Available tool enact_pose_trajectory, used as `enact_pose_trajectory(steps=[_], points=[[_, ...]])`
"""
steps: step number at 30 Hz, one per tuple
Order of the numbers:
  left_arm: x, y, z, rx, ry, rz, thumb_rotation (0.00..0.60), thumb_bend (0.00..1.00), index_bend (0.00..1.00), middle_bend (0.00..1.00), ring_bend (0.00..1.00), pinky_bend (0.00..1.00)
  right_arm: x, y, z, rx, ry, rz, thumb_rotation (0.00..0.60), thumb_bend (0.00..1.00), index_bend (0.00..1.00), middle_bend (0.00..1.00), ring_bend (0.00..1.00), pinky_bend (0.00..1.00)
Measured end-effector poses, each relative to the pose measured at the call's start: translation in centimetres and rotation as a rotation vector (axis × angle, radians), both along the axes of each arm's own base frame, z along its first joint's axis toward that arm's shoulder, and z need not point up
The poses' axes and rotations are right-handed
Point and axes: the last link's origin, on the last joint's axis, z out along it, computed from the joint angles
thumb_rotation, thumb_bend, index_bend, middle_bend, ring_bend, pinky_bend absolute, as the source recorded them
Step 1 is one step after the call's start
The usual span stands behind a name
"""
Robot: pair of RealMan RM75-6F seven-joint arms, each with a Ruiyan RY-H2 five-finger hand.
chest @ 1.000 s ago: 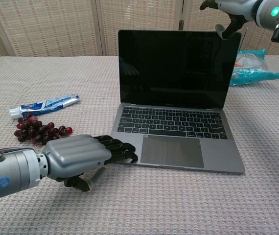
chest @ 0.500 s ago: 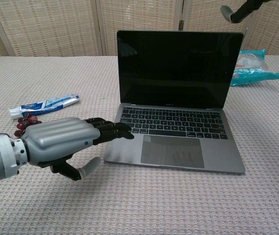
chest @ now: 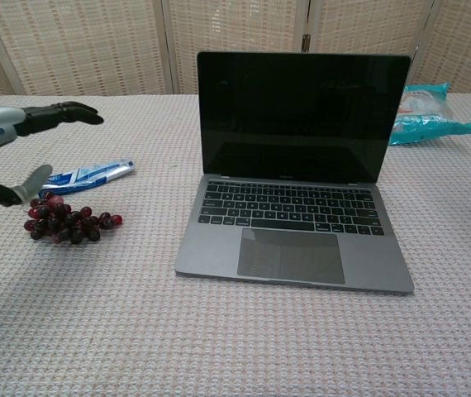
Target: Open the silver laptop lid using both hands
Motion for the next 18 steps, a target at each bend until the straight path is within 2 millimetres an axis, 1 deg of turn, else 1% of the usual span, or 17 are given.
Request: enact_pose_trajectory(steps=[5,9,12,14,18], points=[[-2.9,-0.8,3.2,0.095,-0.045,0.095,0.6,0.72,0.03,0.01,0.0,0.0,-3.6,4.0,0.8,-0.004,-0.025,-0.03,0.6,0.69,0.0,0.0,0.0,0.0],[-4.8,-1.8,4.9,0.156,-0.095,0.15,0.6,0.72,0.06,0.02,0.0,0.0,-6.3,6.6,1.1,-0.023,-0.027,-0.047,0.6,0.69,0.0,0.0,0.0,0.0],[-6.6,-3.0,6.0,0.209,-0.11,0.194,0.6,0.72,0.06,0.02,0.0,0.0,-7.7,8.3,0.7,-0.031,-0.03,-0.063,0.6,0.69,0.0,0.0,0.0,0.0],[-7.9,-4.1,6.7,0.245,-0.108,0.228,0.6,0.72,0.06,0.02,0.0,0.0,-8.2,9.0,0.6,-0.042,-0.043,-0.069,0.6,0.69,0.0,0.0,0.0,0.0],[-10.0,-6.2,7.3,0.29,-0.098,0.287,0.6,0.72,0.06,0.02,0.0,0.0,-9.3,10.6,0.2,-0.066,-0.087,-0.098,0.6,0.69,0.0,0.0,0.0,0.0]])
